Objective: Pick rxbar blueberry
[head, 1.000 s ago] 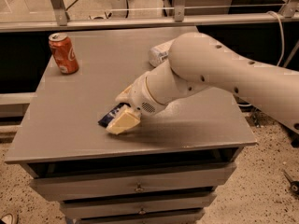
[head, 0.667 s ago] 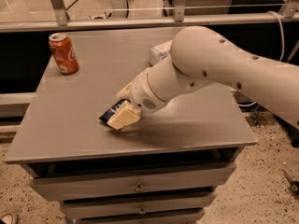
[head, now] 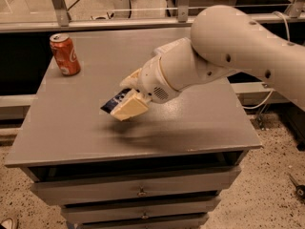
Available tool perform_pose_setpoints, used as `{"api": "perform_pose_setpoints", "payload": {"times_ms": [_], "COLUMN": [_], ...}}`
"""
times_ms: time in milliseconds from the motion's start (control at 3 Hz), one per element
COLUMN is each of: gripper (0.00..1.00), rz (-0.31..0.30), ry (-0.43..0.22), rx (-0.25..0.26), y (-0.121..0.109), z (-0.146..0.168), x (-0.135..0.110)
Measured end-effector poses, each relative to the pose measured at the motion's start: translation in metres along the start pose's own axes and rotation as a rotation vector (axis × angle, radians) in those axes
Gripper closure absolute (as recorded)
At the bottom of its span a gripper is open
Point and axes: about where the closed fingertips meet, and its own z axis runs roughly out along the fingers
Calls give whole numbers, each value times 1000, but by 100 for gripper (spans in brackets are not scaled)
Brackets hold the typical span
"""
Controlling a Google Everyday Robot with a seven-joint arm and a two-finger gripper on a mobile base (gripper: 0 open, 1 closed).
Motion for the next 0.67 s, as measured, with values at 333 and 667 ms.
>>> {"api": "perform_pose_setpoints", "payload": {"times_ms": [333,667], "gripper": [100,100], "rz": [18,71], "ry": [-99,-280], "rx": [-24,-78], "y": [-4,-11], "z": [-15,-26], "x": [-7,-11]}}
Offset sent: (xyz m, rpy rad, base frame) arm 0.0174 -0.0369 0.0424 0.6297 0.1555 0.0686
